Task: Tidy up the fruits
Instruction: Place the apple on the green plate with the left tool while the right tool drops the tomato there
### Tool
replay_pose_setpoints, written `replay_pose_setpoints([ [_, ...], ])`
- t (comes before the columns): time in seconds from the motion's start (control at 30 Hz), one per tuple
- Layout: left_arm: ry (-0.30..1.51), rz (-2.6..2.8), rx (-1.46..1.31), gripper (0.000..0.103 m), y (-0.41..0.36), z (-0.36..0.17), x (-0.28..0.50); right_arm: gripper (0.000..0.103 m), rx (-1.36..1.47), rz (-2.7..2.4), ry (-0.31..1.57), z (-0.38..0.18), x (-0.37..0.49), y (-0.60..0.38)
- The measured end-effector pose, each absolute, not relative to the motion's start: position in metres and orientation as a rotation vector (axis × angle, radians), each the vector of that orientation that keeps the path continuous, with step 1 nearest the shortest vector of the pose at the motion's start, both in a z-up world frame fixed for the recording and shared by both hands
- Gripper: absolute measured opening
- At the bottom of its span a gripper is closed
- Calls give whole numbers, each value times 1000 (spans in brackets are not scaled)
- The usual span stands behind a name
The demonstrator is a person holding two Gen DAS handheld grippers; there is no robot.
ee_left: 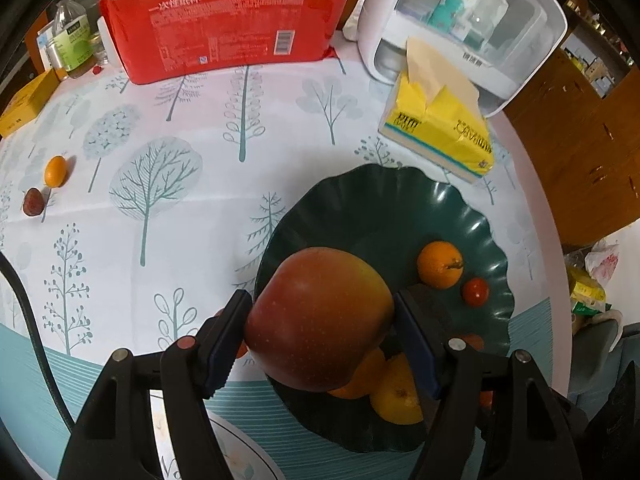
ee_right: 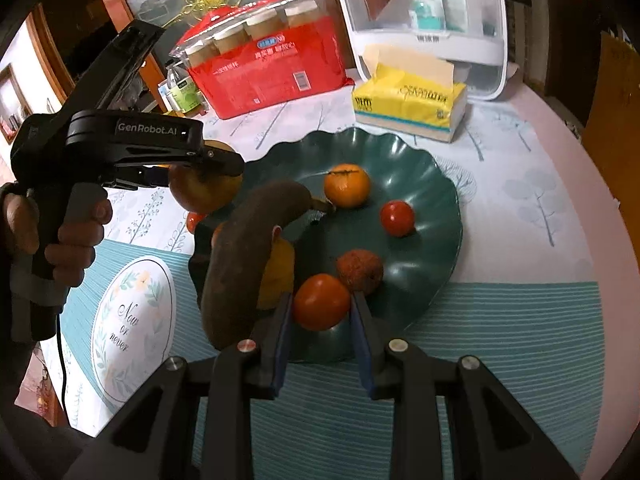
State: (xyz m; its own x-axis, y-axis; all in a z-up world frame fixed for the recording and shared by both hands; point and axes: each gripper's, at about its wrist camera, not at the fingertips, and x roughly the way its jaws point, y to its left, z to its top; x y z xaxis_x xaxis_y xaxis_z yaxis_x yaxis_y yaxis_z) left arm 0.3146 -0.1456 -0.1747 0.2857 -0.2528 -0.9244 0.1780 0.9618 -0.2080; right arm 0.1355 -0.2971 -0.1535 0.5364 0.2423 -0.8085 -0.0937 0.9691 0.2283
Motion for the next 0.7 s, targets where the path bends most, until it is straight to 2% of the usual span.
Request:
replay_pose_setpoints([
  [0.3,1275,-272,-35,72,-150,-181,316,29,208,168,1022,-163,139,-301],
  [0.37,1249,-281,-45,80,-148,-174,314,31,222,150,1039,-164,138,-304],
  [0.4,1238,-284,-47,82,-147,-170,314,33,237,145,1045,-165,138,-307],
  [0.5,1210,-276,-48,83,-144,-157,310,50,270,129,1029,-160,135,-311],
  [0.7,1163,-245,-86,83,-127,-133,290,53,297,121,1020,-149,129,-313],
])
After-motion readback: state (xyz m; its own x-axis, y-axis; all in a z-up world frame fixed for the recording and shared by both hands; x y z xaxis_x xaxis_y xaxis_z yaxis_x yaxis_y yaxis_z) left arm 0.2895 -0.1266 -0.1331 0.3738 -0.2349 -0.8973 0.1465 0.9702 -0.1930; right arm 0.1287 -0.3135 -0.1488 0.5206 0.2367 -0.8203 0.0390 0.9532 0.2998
